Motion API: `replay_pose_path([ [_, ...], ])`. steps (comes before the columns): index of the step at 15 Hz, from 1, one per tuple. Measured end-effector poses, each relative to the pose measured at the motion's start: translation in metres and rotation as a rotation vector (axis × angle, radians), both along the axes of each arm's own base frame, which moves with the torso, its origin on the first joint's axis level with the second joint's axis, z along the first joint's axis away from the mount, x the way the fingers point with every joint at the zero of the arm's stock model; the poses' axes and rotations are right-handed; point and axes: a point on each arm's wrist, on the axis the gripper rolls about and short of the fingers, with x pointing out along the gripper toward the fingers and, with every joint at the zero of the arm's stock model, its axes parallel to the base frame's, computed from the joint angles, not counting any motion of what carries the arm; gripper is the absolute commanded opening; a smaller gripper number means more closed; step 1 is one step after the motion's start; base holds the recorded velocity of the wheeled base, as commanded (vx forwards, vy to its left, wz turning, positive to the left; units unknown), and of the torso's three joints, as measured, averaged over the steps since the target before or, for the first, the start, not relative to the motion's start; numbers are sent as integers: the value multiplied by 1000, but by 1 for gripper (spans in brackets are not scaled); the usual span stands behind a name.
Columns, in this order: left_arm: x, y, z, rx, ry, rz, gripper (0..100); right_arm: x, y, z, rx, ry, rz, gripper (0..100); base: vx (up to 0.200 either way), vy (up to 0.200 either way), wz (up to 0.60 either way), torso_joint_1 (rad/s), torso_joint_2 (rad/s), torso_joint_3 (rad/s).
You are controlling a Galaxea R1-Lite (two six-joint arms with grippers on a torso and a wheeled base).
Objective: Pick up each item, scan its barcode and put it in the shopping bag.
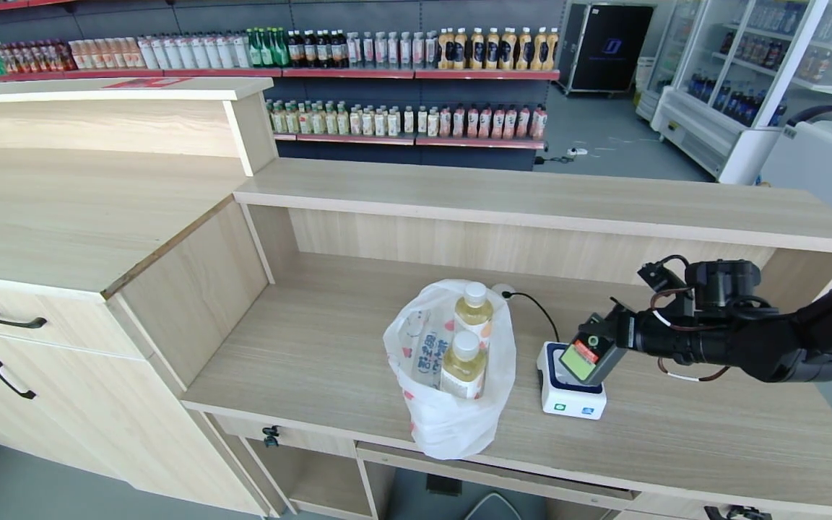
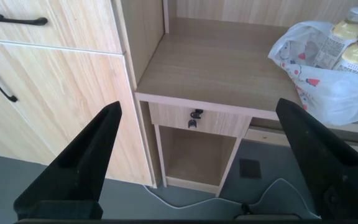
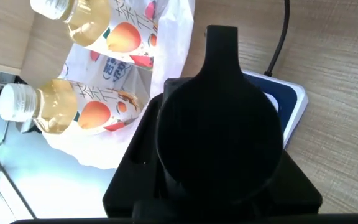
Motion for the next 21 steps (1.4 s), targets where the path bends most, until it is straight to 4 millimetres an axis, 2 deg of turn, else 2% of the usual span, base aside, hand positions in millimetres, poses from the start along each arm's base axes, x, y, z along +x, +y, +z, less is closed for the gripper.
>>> replay_pose_path([
  [9,0,0,0,0,0,0,100,5,7,1,-1,-19,16,0,0,0,0,0,0,0],
  [21,0,0,0,0,0,0,100,23,26,-18,-3,-35,58,0,0,0,0,0,0,0],
])
